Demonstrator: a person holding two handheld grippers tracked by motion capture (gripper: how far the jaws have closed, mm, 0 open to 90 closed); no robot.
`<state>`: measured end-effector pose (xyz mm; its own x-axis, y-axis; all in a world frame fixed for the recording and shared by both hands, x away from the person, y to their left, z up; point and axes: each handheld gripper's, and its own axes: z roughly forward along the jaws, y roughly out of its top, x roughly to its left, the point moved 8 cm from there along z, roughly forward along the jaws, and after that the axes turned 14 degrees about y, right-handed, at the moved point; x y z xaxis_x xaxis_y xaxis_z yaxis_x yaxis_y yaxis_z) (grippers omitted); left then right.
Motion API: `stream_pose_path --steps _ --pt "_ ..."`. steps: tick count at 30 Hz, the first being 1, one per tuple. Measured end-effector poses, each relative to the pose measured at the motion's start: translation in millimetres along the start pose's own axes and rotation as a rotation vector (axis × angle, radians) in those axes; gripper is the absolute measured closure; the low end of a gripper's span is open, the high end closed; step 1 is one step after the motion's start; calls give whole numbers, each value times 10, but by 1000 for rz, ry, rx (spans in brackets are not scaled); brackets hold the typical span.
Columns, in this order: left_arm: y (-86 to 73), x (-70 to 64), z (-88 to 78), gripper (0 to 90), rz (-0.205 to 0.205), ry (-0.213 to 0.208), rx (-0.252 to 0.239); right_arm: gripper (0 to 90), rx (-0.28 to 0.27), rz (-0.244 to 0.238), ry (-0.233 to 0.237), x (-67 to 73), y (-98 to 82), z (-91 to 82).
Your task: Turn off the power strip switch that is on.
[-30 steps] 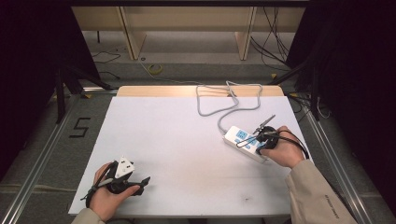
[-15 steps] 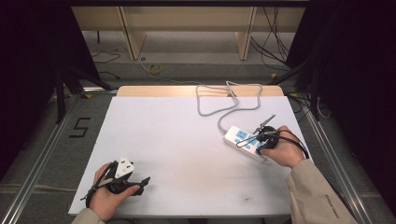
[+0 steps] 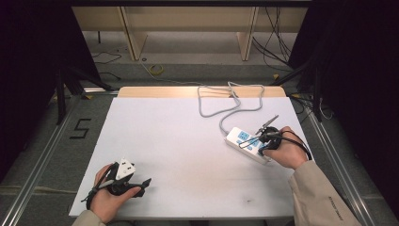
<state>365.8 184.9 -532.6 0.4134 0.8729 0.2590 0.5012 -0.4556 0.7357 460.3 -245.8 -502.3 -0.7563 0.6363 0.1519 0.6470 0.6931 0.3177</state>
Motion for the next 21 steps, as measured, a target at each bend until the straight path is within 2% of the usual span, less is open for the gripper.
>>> stream_pose_path --steps 21 --pt "-2 -16 9 174 -3 -5 2 900 -80 -18 30 91 92 -34"
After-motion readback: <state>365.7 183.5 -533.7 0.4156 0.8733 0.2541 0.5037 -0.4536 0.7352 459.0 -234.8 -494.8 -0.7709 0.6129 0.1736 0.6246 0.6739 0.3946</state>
